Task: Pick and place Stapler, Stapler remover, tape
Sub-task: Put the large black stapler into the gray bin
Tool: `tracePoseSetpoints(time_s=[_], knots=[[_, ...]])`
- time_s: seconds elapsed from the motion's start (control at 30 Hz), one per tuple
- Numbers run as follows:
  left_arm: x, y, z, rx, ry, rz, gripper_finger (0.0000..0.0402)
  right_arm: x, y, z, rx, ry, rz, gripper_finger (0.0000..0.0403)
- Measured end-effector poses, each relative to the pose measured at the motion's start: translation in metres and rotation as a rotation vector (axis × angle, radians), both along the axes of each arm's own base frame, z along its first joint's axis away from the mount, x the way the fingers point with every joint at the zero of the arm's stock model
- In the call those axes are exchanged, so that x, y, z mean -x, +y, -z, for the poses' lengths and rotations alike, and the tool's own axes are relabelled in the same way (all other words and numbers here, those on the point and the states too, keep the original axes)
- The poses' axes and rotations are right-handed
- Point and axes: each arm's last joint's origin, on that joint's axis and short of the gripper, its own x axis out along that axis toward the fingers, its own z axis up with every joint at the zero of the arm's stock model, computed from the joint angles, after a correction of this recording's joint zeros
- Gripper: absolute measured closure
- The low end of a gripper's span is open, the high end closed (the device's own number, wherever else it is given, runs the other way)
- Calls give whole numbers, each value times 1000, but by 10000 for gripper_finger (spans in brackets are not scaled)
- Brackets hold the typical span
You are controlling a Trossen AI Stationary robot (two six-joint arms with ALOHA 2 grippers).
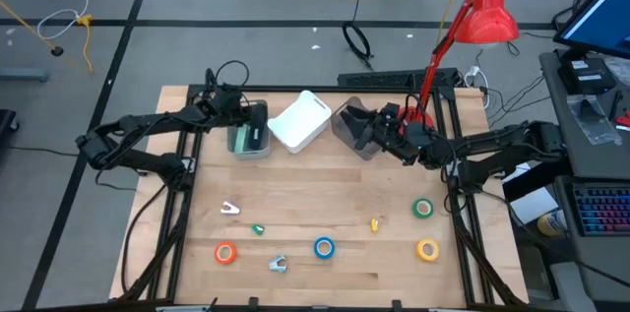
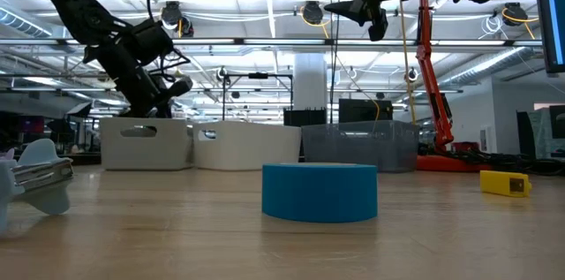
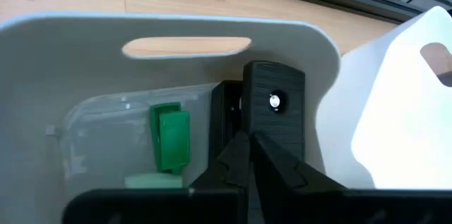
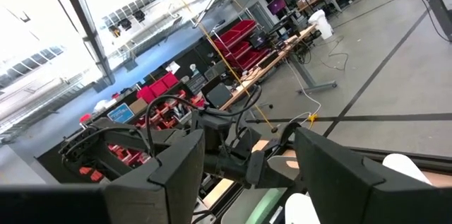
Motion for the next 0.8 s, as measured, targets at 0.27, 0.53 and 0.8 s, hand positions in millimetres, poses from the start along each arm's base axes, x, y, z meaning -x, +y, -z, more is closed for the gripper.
tracePoseSetpoints(time_s=[0.27,0.53,0.8], knots=[[0,0,0,2,-2,0,400,0,0,0,0,0,0,191],[0,0,0,-7,1,2,401,0,0,0,0,0,0,193],[-2,4,-9,-38,81,11,401,0,0,0,0,0,0,193]])
